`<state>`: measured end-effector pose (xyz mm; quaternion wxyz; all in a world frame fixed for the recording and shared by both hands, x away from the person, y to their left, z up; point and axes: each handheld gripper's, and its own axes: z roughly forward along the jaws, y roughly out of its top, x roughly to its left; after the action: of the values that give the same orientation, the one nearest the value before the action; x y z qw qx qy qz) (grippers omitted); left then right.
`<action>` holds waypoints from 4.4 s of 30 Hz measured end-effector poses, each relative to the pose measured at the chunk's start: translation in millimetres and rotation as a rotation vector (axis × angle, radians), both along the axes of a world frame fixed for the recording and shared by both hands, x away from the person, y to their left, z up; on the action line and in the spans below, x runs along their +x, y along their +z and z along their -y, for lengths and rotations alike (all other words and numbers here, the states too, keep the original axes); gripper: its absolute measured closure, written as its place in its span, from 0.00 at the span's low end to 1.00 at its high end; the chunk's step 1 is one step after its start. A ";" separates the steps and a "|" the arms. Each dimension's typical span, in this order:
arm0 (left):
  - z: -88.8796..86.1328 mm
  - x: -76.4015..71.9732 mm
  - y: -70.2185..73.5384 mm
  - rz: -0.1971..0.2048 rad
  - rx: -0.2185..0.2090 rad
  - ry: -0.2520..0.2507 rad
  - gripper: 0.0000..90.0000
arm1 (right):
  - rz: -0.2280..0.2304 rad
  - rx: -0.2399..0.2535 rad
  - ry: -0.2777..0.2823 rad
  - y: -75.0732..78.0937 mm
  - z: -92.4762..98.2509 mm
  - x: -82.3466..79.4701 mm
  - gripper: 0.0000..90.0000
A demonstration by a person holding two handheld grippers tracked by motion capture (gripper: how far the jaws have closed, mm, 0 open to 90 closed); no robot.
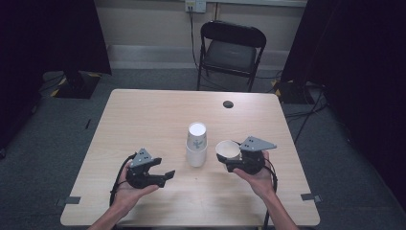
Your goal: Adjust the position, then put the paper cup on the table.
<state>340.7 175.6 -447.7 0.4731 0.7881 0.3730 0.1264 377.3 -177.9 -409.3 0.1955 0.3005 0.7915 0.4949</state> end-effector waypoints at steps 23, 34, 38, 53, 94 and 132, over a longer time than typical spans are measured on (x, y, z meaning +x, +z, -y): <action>-3.3 4.0 -2.5 -0.001 0.017 0.012 0.21 | -0.025 -0.009 -0.205 -16.8 9.8 74.6 0.35; -2.2 8.0 -3.6 -0.004 0.004 0.031 0.18 | -0.056 -0.036 -0.234 -29.0 8.8 106.7 0.34; -0.1 9.9 -4.5 -0.007 0.008 0.022 0.18 | -0.081 -0.030 -0.234 -36.6 8.2 111.0 0.34; 1.7 9.7 -7.1 -0.022 0.025 0.010 0.19 | -0.068 -0.036 -0.235 -51.2 6.1 109.3 0.34; -11.6 6.9 -4.0 -0.005 0.016 0.085 0.18 | -0.147 -0.029 -0.242 -61.6 26.6 78.1 0.16; -16.7 4.4 -5.3 -0.005 0.053 0.111 0.18 | -0.173 0.026 -0.256 -29.9 60.6 -7.0 0.19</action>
<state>345.0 192.3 -453.0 0.4433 0.7787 0.4140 0.1605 370.3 -238.5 -439.2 0.1841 0.4433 0.7541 0.4483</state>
